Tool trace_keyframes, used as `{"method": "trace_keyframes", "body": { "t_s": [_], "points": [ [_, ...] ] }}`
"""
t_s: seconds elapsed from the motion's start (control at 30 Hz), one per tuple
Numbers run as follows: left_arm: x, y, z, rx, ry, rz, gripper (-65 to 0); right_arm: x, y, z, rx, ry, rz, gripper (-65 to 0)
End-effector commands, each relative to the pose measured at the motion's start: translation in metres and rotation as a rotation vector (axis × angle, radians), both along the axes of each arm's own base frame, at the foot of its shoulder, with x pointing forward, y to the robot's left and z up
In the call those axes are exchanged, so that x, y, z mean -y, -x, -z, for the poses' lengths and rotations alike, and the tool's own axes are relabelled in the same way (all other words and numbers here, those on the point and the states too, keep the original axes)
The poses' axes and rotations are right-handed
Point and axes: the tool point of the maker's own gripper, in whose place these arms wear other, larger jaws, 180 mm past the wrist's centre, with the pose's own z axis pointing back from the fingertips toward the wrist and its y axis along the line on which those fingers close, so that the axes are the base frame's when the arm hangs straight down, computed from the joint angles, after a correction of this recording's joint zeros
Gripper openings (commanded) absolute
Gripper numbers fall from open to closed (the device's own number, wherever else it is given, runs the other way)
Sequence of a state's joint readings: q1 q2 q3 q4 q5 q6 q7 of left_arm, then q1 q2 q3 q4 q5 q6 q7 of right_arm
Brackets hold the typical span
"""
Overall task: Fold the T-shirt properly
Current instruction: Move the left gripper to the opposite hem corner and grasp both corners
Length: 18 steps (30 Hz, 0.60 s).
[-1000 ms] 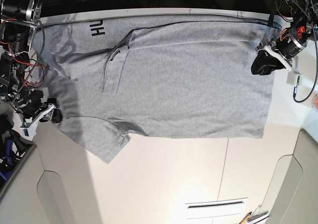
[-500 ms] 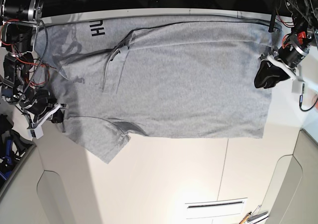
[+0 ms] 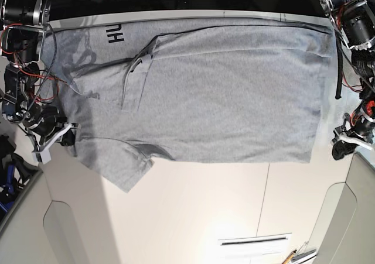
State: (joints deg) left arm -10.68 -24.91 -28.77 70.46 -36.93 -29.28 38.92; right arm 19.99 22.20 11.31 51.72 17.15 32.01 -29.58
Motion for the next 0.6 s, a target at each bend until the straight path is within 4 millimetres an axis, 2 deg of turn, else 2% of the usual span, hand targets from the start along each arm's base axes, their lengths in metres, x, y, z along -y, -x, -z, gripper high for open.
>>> {"method": "trace_keyframes", "body": {
  "t_s": [0.0,0.1,0.23,0.37,0.57],
  "points": [
    [-0.009,-0.014,-0.017,0.051,0.01,-0.008,-33.0,0.008,-0.009,-0.012,0.025,0.018,0.004,-65.0],
    [-0.012,-0.026,0.008,-0.022,0.067,-0.017,-27.1,0.008,-0.009,-0.012,0.03,0.018,0.006,-65.0],
    [-0.005,-0.039,0.028,-0.067,0.076,-0.007,-27.0,0.008,-0.009,-0.012,0.029,0.018,0.006,-65.0],
    [0.002,-0.048,0.042,-0.11,0.045,0.005,-27.0,0.008,-0.009,-0.012,0.029,0.018,0.006,-65.0],
    [0.004,-0.056,0.05,-0.144,-0.003,-0.018,-27.0,0.007,-0.009,-0.012,0.029,0.017,0.005,-65.0]
  ]
}}
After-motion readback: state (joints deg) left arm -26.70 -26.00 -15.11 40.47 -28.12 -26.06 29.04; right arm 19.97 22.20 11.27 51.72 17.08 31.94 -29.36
